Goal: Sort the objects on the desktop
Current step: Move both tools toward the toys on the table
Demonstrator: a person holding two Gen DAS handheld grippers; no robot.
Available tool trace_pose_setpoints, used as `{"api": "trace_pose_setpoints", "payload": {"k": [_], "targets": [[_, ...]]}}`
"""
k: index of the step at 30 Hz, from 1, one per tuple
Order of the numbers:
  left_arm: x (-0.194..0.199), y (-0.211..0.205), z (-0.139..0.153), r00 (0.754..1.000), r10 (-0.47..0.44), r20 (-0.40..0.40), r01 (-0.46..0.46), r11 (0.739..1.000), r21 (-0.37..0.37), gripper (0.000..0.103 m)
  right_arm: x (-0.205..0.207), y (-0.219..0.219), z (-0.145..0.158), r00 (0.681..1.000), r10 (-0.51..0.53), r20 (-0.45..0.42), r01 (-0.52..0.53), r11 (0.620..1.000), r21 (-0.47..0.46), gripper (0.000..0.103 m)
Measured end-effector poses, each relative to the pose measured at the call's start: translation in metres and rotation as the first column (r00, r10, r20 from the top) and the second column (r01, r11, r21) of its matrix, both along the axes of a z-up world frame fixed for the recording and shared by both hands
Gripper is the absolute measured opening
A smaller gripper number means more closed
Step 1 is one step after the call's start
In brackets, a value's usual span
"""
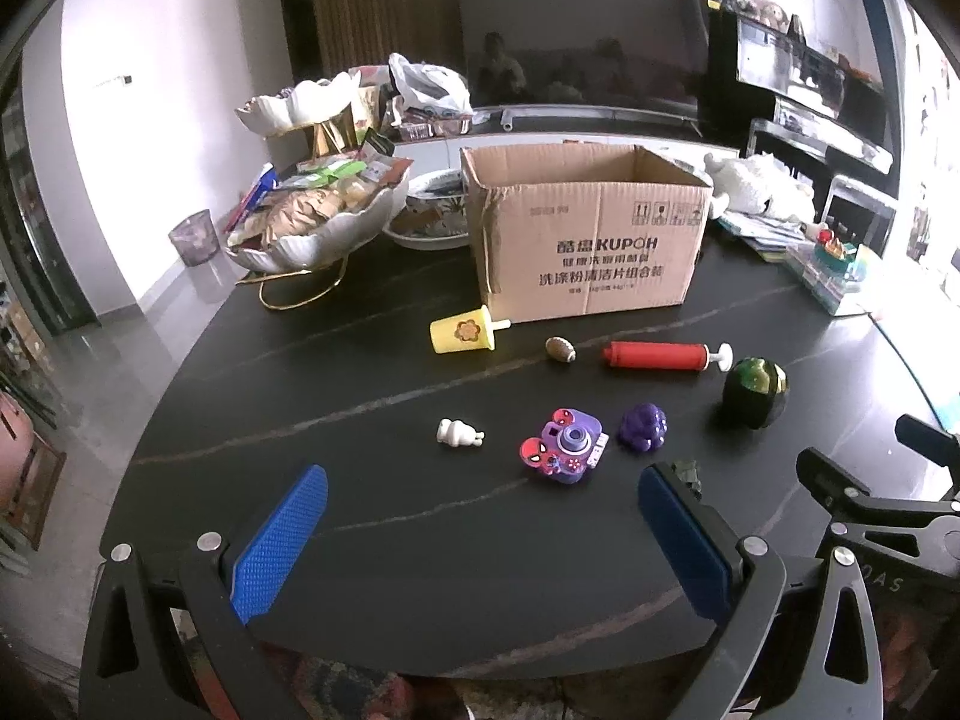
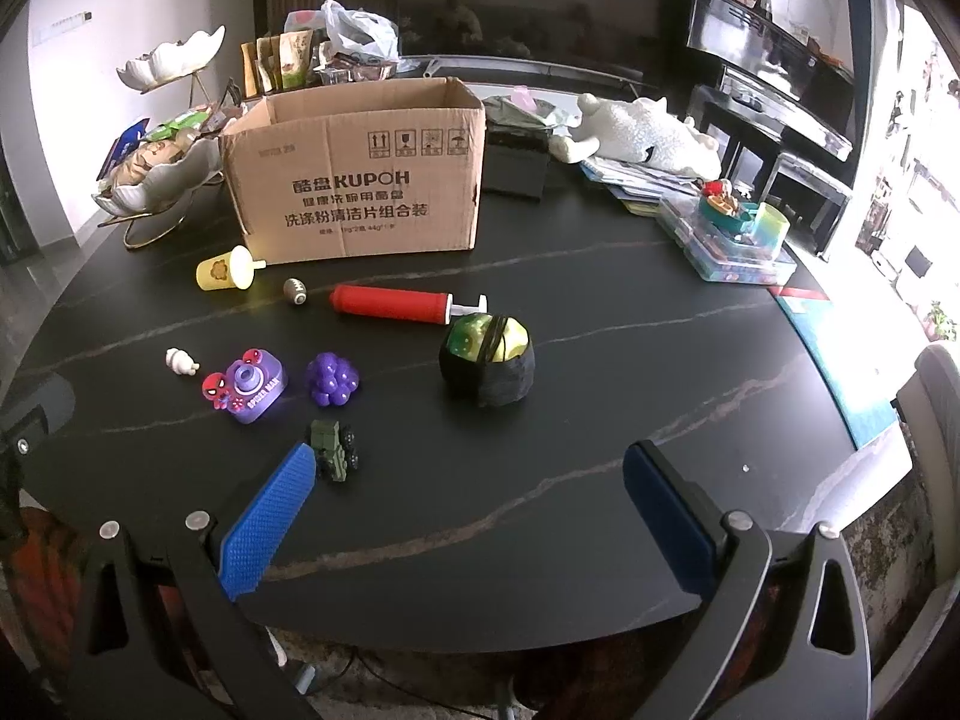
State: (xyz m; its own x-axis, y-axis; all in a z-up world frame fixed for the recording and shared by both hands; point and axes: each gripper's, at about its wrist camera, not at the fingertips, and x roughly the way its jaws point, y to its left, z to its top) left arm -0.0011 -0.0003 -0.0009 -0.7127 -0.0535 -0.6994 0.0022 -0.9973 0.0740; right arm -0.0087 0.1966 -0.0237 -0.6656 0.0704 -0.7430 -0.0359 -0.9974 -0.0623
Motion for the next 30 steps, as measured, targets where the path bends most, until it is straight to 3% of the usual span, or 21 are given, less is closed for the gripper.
{"api": "trace_pose_setpoints", "payload": {"k": [9, 19, 25, 30], "targets": [[-0.006, -0.002, -0.005, 0.999, 0.02, 0.034, -0.019, 0.999, -0.032, 0.102, -0.001, 0.002, -0.002, 1.0, 0.003, 0.018, -0.003, 1.0, -0.018, 0.102], [-0.007, -0.005, -0.008, 0.998, -0.011, 0.054, 0.009, 0.999, 0.041, 0.102, -0.001, 0.002, -0.002, 1.0, 0.009, 0.013, -0.009, 0.999, -0.047, 0.102], [-0.007, -0.009, -0.009, 0.998, -0.006, 0.059, 0.002, 0.998, 0.07, 0.102, 0.0, 0.013, -0.003, 1.0, -0.009, 0.008, 0.01, 0.989, -0.146, 0.102], [-0.007, -0.01, -0.011, 0.998, 0.001, 0.064, -0.006, 0.997, 0.075, 0.102, -0.003, 0.012, -0.006, 0.999, -0.009, 0.033, 0.013, 0.993, -0.116, 0.102]]}}
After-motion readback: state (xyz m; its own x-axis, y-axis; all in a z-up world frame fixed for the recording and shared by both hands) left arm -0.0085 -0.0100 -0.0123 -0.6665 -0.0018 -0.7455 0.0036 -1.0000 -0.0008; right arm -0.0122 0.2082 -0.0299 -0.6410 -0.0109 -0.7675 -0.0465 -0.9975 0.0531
